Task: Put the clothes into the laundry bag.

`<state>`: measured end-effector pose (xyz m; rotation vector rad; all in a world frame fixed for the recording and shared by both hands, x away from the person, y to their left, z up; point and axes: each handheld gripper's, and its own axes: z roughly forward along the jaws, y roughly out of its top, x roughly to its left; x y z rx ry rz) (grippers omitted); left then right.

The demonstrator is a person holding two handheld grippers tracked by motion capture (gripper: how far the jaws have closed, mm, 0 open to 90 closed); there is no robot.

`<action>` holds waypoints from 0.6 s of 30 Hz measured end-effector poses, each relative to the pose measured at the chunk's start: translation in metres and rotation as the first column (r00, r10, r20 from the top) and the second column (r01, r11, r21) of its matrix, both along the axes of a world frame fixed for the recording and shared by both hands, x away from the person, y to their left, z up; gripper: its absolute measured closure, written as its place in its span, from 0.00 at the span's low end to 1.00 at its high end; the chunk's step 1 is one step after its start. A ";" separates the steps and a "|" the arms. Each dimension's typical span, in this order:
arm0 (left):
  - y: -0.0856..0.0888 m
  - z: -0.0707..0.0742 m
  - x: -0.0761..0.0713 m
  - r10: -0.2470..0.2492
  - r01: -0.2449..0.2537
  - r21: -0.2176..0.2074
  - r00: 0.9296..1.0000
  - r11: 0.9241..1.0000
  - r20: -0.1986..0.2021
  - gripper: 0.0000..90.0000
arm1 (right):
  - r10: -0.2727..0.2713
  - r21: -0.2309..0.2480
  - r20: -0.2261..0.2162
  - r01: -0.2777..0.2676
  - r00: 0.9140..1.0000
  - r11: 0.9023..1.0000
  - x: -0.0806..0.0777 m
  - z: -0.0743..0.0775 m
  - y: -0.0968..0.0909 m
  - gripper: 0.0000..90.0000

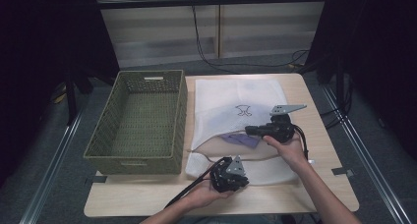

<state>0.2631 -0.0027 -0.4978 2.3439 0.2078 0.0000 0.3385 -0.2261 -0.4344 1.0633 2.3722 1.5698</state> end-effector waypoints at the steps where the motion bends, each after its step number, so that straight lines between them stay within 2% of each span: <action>1: 0.000 0.000 0.000 -0.001 0.001 0.007 1.000 1.000 0.002 0.94 | 0.015 0.015 0.013 -0.015 1.000 1.000 -0.003 0.007 0.000 1.00; 5: -0.001 0.000 -0.001 0.008 -0.008 0.002 1.000 1.000 0.014 0.94 | 0.040 0.046 0.021 -0.041 0.999 0.998 -0.008 0.015 0.002 1.00; 7: -0.001 0.000 -0.001 0.017 -0.017 0.007 1.000 1.000 0.021 0.94 | 0.068 0.040 0.025 -0.069 0.997 0.997 -0.014 0.019 0.007 1.00; 8: -0.001 0.000 0.000 0.011 -0.011 0.005 1.000 1.000 0.012 0.94 | 0.068 0.040 0.025 -0.069 0.997 0.997 -0.014 0.019 0.007 1.00; 10: -0.002 0.000 -0.002 0.018 -0.018 0.001 0.999 1.000 0.026 0.94 | 0.088 0.027 0.016 -0.088 0.996 0.996 -0.018 0.017 0.011 1.00; 12: -0.001 0.001 -0.002 0.010 -0.010 0.011 1.000 1.000 0.023 0.94 | 0.103 -0.006 -0.005 -0.103 0.995 0.995 -0.027 0.010 0.016 1.00; 18: -0.002 0.001 -0.002 0.024 -0.024 0.013 0.999 1.000 0.031 0.94 | 0.108 -0.039 -0.029 -0.109 0.994 0.993 -0.037 -0.001 0.013 1.00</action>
